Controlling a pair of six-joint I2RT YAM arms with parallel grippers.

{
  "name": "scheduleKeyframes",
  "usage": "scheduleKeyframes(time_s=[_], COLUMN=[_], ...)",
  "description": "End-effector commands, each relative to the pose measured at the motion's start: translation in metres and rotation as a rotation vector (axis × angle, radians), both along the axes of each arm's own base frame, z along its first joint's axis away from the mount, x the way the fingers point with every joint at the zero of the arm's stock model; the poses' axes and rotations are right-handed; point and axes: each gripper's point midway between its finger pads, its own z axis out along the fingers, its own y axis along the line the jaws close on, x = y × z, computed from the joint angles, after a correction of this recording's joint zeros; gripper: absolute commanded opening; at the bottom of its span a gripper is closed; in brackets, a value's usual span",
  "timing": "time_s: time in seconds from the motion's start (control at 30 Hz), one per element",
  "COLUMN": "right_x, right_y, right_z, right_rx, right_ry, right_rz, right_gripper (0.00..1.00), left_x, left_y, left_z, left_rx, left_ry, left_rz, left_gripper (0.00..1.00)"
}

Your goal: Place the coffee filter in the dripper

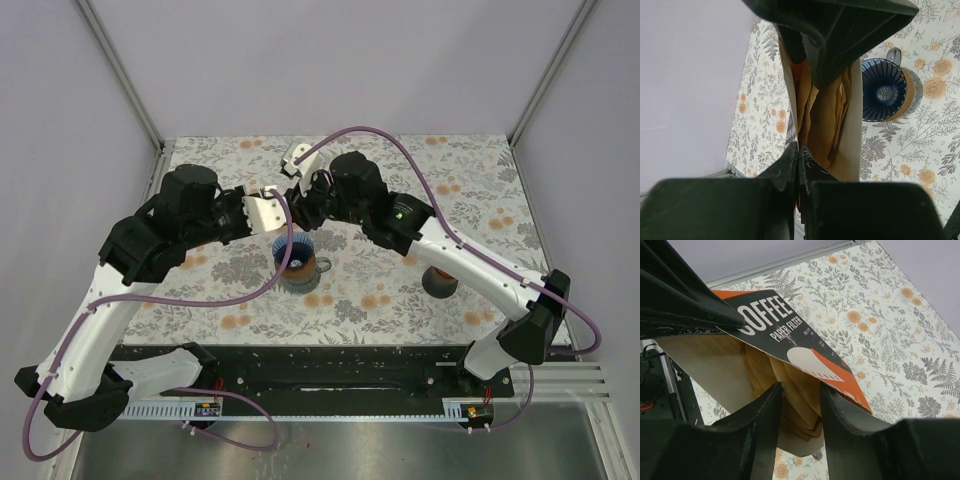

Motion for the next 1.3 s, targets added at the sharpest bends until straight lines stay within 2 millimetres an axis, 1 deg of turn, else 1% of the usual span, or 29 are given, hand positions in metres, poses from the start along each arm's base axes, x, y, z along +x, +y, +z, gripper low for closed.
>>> scheduleKeyframes(time_s=[0.0,0.03,0.07,0.1,0.17,0.23,0.33,0.5,0.63,0.83,0.9,1.0,1.1,1.27], right_x=[0.017,0.017,0.017,0.017,0.015,0.013,0.006,-0.019,-0.028,-0.035,-0.038,-0.048,-0.058,-0.064], right_y=[0.0,0.001,0.001,0.002,0.0,-0.004,-0.008,-0.011,-0.02,-0.032,-0.034,-0.032,-0.031,-0.034], right_z=[0.021,0.019,0.016,0.015,0.016,0.023,0.037,0.058,0.063,0.056,0.051,0.04,0.031,0.018], right_rx=[0.038,0.032,0.023,0.018,0.015,0.021,0.038,0.089,0.095,0.063,0.049,0.031,0.019,-0.012], right_ry=[-0.055,-0.051,-0.049,-0.048,-0.051,-0.064,-0.081,-0.088,-0.106,-0.106,-0.097,-0.076,-0.056,-0.045], right_rz=[-0.072,-0.07,-0.066,-0.062,-0.053,-0.053,-0.037,0.062,0.081,0.079,0.091,0.149,0.199,0.228], right_gripper=[0.4,0.33,0.23,0.17,0.09,0.0,0.0,0.0,0.0,0.0,0.0,0.01,0.06,0.17], left_x=[-0.009,-0.009,-0.009,-0.009,-0.008,-0.007,-0.005,0.004,0.006,0.006,0.006,0.006,0.008,0.008], left_y=[-0.01,-0.01,-0.01,-0.01,-0.009,-0.007,-0.006,0.0,0.002,0.003,0.003,0.004,0.003,0.006], left_z=[0.023,0.022,0.023,0.023,0.022,0.021,0.017,0.006,-0.001,0.001,0.002,0.003,0.005,0.008], left_rx=[-0.068,-0.066,-0.067,-0.065,-0.061,-0.055,-0.05,-0.021,-0.011,-0.021,-0.023,-0.023,-0.024,-0.011], left_ry=[-0.052,-0.052,-0.053,-0.054,-0.054,-0.057,-0.051,-0.038,-0.019,-0.016,-0.016,-0.022,-0.028,-0.055], left_rz=[-0.067,-0.066,-0.069,-0.067,-0.064,-0.055,-0.04,0.024,0.046,0.061,0.058,0.063,0.067,0.058], left_gripper=[0.0,0.0,0.0,0.0,0.0,0.0,0.0,0.0,0.0,0.0,0.0,0.0,0.0,0.0])
